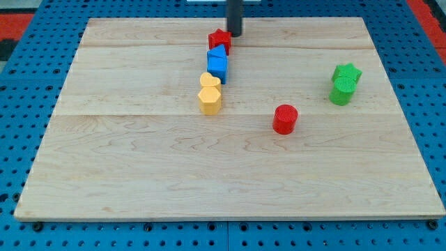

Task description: Put the green star at the bottom of the yellow hexagon

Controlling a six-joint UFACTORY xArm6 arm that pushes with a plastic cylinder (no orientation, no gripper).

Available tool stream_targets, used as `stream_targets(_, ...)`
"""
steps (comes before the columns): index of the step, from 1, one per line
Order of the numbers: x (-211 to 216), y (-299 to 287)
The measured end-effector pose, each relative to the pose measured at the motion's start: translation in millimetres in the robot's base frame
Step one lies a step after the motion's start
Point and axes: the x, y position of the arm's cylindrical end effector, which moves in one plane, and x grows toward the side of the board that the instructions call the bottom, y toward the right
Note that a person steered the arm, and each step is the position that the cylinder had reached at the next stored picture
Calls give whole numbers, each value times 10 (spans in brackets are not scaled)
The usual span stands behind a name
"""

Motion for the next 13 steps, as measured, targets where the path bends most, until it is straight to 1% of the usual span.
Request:
stream_targets(1,45,971)
stream_targets(2,68,1473)
stream_targets(3,148,1548)
stream_targets(4,520,1837)
stream_targets(5,944,1928)
stream_targets(6,1357,1844)
stream_targets(7,1783,1247)
stream_targets(9,2200,100)
stream_targets(10,2345,-298)
stream_targets(11,2710,84)
stream_targets(12,3019,-97)
stream_targets(13,3088,-582)
